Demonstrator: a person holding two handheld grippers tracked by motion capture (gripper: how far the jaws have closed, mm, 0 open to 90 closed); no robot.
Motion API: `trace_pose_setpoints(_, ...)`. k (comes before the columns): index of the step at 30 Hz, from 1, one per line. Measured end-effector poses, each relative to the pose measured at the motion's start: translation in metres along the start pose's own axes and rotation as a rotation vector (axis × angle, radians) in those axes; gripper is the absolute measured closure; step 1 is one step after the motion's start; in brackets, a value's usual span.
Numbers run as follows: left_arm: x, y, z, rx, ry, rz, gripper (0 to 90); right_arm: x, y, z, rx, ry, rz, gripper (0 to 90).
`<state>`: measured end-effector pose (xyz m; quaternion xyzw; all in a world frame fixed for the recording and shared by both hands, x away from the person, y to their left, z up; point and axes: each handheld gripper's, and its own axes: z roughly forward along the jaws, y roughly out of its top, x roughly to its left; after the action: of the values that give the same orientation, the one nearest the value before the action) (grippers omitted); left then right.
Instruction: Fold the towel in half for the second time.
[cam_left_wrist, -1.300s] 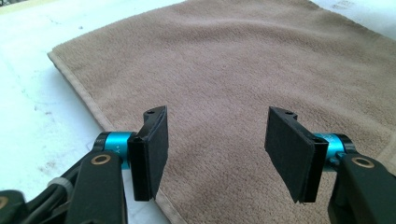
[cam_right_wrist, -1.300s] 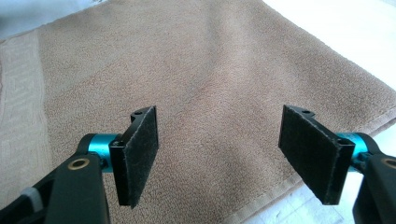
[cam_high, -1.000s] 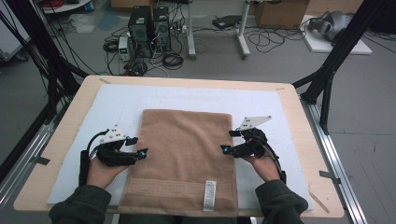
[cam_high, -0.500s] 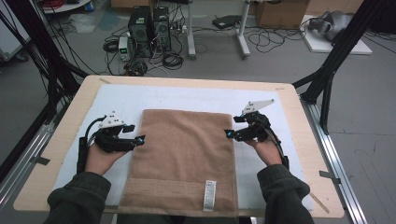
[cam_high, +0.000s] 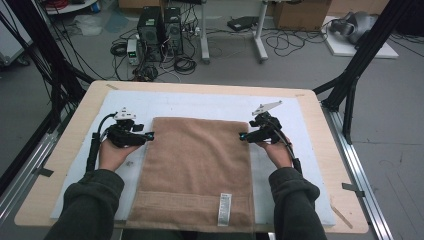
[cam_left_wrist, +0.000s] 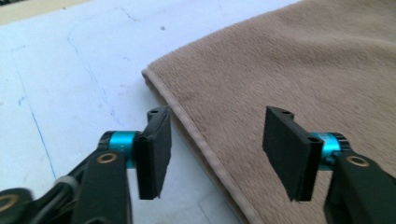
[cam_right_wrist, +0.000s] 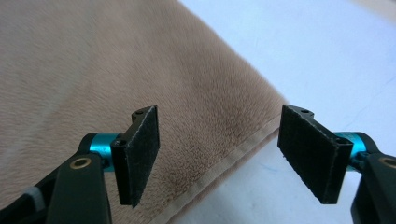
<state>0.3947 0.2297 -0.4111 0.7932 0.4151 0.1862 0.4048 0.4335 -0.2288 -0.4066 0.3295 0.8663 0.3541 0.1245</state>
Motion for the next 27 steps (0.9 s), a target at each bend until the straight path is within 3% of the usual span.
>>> trace_pose_setpoints(7, 0.007, -0.006, 0.021, 0.06, 0.027, -0.044, 44.8, -0.006, -0.011, 0.023, 0.028, -0.029, 0.044, 28.9)
trace_pose_setpoints(11, 0.01, -0.012, 0.035, 0.1, 0.013, -0.113, 47.4, -0.011, -0.016, 0.03, 0.026, -0.017, 0.085, 30.1)
trace_pose_setpoints(13, 0.007, -0.012, 0.036, 0.094, 0.032, -0.096, 49.3, -0.011, -0.018, 0.032, 0.02, -0.004, 0.09, 31.2)
trace_pose_setpoints(15, 0.007, -0.012, 0.036, 0.095, 0.029, -0.09, 52.2, -0.011, -0.019, 0.031, 0.015, -0.001, 0.093, 36.6)
trace_pose_setpoints(19, 0.004, -0.011, 0.036, 0.091, -0.008, -0.085, 67.2, -0.007, -0.018, 0.03, 0.005, 0.056, 0.063, 59.5)
trace_pose_setpoints(21, 0.004, -0.011, 0.037, 0.087, -0.027, -0.095, 73.6, -0.008, -0.019, 0.031, -0.004, 0.088, 0.088, 66.0)
trace_pose_setpoints(22, 0.004, -0.011, 0.037, 0.088, -0.037, -0.094, 76.9, -0.009, -0.019, 0.031, 0.001, 0.108, 0.087, 75.8)
trace_pose_setpoints(23, 0.003, -0.011, 0.037, 0.085, -0.038, -0.095, 79.3, -0.008, -0.018, 0.031, 0.004, 0.149, 0.09, 79.3)
trace_pose_setpoints(27, 0.004, -0.009, 0.037, 0.073, -0.021, -0.099, 83.0, -0.01, -0.013, 0.03, 0.02, 0.141, 0.077, 81.1)
